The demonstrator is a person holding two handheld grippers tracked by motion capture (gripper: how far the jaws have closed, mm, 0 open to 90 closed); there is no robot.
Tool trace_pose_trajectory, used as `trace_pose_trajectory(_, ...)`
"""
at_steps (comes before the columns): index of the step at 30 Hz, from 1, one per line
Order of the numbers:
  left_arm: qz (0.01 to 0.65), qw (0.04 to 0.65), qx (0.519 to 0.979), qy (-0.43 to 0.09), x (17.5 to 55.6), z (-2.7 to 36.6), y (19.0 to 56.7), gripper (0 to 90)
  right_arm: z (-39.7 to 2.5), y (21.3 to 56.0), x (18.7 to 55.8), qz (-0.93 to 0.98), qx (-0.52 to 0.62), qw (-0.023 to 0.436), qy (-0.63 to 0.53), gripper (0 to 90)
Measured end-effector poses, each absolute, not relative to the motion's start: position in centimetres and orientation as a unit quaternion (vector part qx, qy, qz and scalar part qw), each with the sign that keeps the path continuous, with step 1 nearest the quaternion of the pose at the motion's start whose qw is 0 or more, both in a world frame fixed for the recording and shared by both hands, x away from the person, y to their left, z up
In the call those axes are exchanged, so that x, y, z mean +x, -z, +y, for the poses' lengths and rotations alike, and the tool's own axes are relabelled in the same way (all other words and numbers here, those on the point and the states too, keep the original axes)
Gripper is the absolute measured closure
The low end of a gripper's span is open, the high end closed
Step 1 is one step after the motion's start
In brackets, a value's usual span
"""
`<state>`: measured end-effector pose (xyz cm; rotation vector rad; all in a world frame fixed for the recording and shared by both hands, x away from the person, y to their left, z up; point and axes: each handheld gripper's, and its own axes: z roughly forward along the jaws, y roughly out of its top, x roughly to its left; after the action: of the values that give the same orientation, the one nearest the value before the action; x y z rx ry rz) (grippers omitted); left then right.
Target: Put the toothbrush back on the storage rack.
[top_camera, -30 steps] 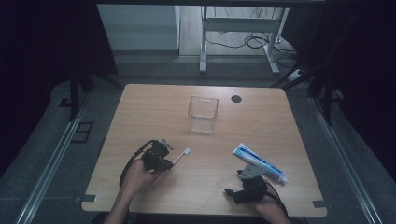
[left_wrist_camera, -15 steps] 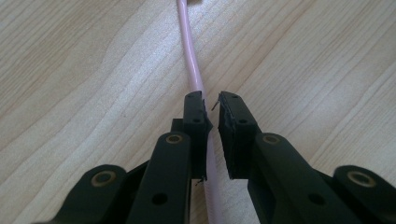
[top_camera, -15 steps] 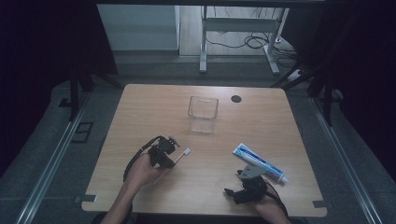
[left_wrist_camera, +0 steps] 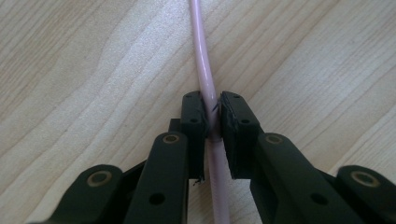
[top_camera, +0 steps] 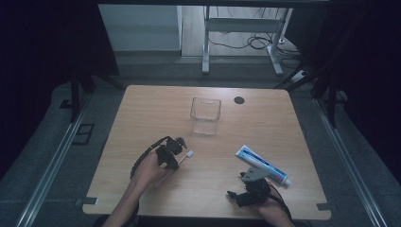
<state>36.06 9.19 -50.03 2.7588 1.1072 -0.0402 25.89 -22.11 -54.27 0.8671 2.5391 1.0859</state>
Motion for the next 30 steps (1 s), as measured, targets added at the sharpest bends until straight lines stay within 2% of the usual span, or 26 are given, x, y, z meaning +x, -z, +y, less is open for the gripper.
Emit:
trace_pose_trajectory(14,0.37,0.051,0.927,0.02,36.8,8.4,50.0,83.8,-22.1,54.3,25.9,0.871,0.297,0.124,-0.372,11.8)
trace_pose_trajectory(30,0.357,0.096,0.929,0.029,37.0,9.1,48.9,84.1,-22.1,54.3,25.9,0.871,0.297,0.124,-0.372,11.8)
